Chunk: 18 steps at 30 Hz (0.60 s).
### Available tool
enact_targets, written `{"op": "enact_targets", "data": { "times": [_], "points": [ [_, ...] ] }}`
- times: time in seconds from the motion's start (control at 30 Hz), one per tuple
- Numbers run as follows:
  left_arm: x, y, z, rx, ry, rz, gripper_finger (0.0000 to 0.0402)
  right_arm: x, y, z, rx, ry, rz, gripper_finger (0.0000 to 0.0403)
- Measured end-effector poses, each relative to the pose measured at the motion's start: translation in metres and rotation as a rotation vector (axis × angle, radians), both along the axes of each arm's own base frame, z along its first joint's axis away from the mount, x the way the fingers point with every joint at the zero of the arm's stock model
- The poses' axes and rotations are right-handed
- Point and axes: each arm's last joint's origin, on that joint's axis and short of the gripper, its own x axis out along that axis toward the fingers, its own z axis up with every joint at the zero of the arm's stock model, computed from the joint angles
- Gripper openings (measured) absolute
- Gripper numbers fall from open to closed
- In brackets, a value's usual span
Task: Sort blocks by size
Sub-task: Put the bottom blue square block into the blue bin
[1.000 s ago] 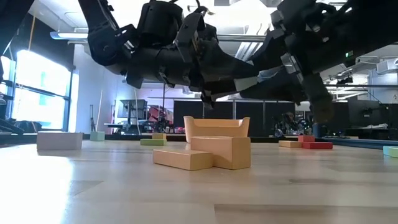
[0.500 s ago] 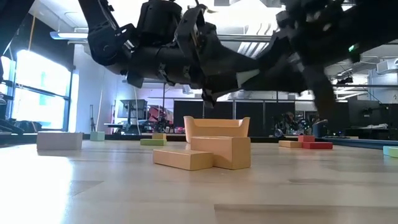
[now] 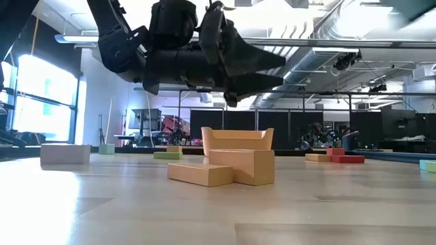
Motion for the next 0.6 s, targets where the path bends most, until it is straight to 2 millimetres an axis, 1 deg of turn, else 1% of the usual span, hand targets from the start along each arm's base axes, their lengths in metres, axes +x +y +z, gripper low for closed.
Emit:
{"op": "enact_targets", "data": {
  "times": [0.07, 0.1, 0.2, 0.27, 0.4, 0.47, 0.53, 0.6],
  "points": [
    [0.000, 0.002, 0.000, 0.023, -0.005, 0.031, 0.0243, -0.012, 0.010, 0.014, 0.143, 0.118, -0.096, 0.0129],
    [0.000, 0.002, 0.000, 0.034, -0.009, 0.039, 0.0243, -0.019, 0.015, 0.016, 0.200, 0.172, -0.150, 0.0129],
    [0.000, 0.003, 0.001, 0.054, -0.019, 0.066, 0.0243, -0.039, 0.037, 0.014, 0.340, 0.266, -0.274, 0.0129],
    [0.000, 0.002, 0.001, 0.056, -0.019, 0.073, 0.0243, -0.052, 0.051, 0.005, 0.405, 0.326, -0.342, 0.0129],
    [0.000, 0.003, 0.001, 0.061, -0.018, 0.075, 0.0243, -0.068, 0.071, -0.021, 0.434, 0.530, -0.459, 0.0129],
    [0.000, 0.003, 0.001, 0.076, -0.021, 0.074, 0.0243, -0.072, 0.076, -0.032, 0.432, 0.608, -0.487, 0.0129],
    [0.000, 0.003, 0.001, 0.090, -0.026, 0.075, 0.0243, -0.072, 0.077, -0.043, 0.411, 0.653, -0.523, 0.0131],
    [0.001, 0.005, 0.002, 0.090, -0.037, 0.079, 0.0243, -0.068, 0.074, -0.051, 0.401, 0.681, -0.565, 0.0153]
  ]
}}
